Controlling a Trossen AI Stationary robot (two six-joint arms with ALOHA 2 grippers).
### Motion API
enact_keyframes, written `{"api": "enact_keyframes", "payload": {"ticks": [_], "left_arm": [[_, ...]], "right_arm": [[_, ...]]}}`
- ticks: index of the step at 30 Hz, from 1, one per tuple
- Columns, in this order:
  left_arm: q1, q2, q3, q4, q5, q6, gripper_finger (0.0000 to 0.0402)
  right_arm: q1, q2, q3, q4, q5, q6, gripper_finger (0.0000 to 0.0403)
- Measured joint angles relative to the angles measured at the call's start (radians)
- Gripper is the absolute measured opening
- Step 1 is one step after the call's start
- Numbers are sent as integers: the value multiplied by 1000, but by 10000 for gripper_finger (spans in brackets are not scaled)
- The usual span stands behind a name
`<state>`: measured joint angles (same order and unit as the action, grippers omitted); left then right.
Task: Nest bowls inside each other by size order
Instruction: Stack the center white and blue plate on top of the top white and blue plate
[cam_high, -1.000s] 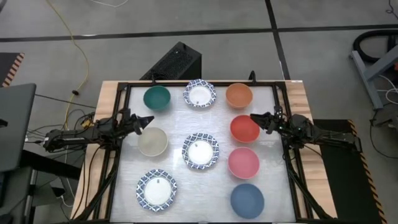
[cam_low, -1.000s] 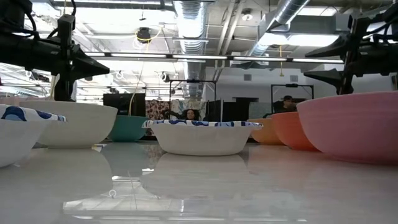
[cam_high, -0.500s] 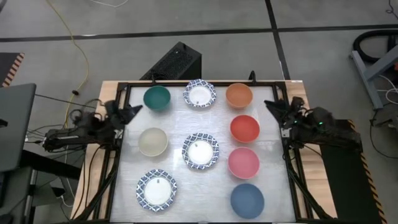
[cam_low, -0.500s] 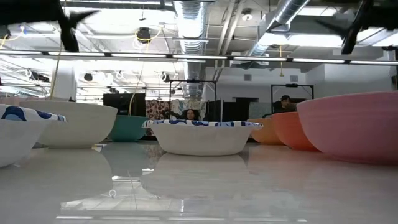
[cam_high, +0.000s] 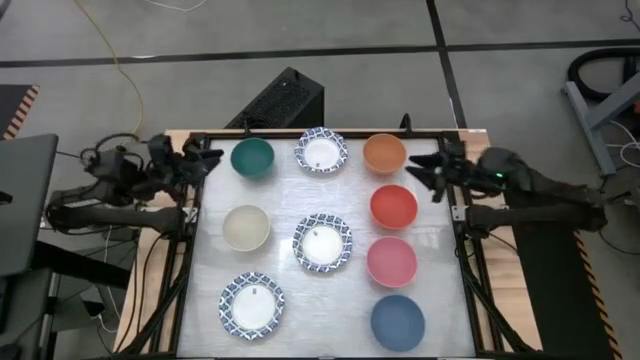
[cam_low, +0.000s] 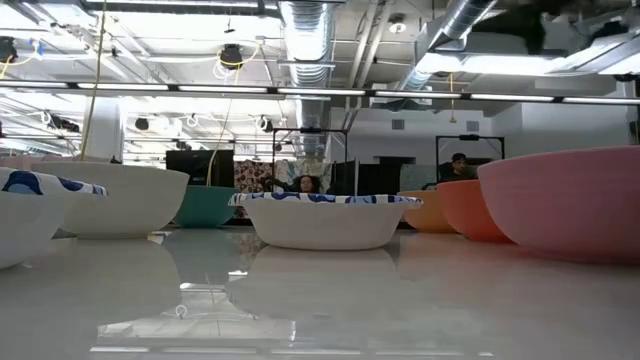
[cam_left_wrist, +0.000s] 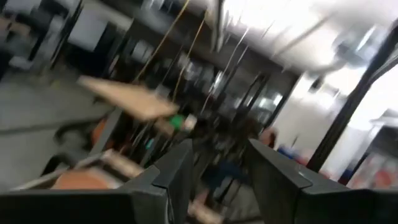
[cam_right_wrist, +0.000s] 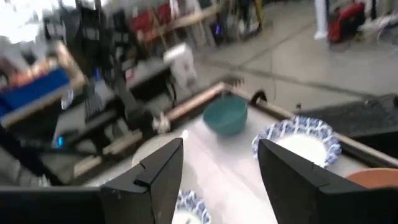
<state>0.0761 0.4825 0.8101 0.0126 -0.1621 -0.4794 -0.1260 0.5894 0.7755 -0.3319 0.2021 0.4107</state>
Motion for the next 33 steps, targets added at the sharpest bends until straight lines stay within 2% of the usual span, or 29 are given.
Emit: {"api": "enact_keyframes", "payload": {"ticks": [5, 9, 15, 21, 26, 33], "left_arm": [[0, 77, 192, -301, -10, 34, 138], [0, 94, 268, -377, -21, 117, 138], [0, 80, 280, -395, -85, 130, 138], [0, 78, 280, -531, -195, 35, 138], [0, 82, 280, -630, -228, 15, 138], [0, 87, 280, -654, -231, 13, 138]], "right_arm": [[61, 217, 141, -30, -22, -27, 230], [93, 380, 233, -35, -38, -21, 248], [100, 596, 330, -30, -176, 15, 283], [114, 806, 367, -47, -258, 0, 296], [110, 938, 397, -41, -259, -9, 296], [107, 1084, 432, -57, -205, -72, 296]]}}
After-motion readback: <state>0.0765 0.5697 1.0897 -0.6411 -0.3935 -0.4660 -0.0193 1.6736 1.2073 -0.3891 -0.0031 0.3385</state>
